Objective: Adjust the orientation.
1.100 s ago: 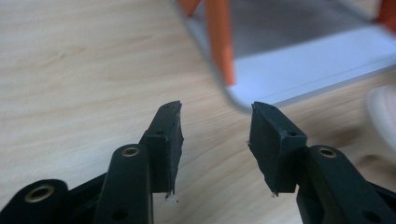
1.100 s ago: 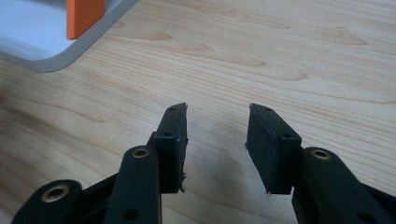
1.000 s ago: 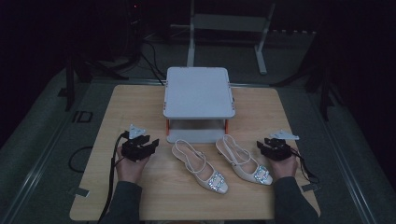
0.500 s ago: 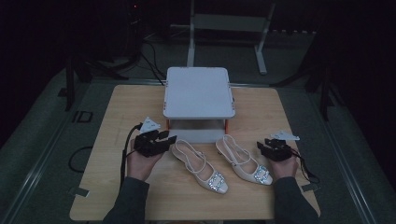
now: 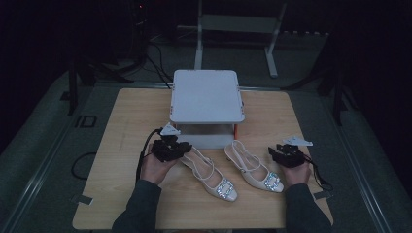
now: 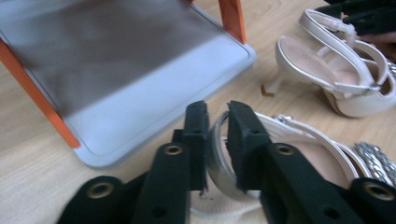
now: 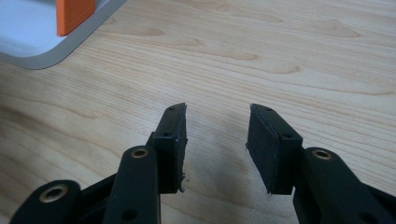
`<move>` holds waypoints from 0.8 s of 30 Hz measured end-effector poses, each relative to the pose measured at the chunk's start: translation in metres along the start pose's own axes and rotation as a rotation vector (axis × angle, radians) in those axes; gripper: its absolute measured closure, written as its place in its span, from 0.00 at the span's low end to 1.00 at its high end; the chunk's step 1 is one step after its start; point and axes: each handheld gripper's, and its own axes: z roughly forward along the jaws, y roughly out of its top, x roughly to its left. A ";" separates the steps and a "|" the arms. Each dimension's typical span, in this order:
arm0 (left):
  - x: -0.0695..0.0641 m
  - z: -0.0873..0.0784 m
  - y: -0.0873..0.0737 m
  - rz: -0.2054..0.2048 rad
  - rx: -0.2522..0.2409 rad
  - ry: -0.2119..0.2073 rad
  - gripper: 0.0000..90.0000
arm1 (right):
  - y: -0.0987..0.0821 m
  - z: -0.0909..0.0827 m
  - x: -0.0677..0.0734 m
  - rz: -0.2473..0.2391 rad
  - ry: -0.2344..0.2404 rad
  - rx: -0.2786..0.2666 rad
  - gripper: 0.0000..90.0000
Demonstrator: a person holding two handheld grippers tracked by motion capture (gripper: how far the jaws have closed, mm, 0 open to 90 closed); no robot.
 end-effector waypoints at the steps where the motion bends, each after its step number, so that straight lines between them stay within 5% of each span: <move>1: 0.000 -0.002 -0.001 0.003 0.001 -0.003 0.89 | 0.000 0.000 0.000 0.003 -0.001 0.001 0.64; 4: 0.001 -0.007 -0.008 0.014 0.011 0.001 0.90 | 0.000 0.000 0.000 0.002 -0.002 0.002 0.63; 13: 0.020 -0.048 -0.035 -0.064 -0.013 0.078 0.90 | 0.000 0.001 0.000 0.003 -0.003 0.004 0.64; 24: 0.025 -0.091 -0.068 -0.120 -0.007 0.155 0.90 | -0.001 0.001 0.000 0.004 -0.003 0.006 0.64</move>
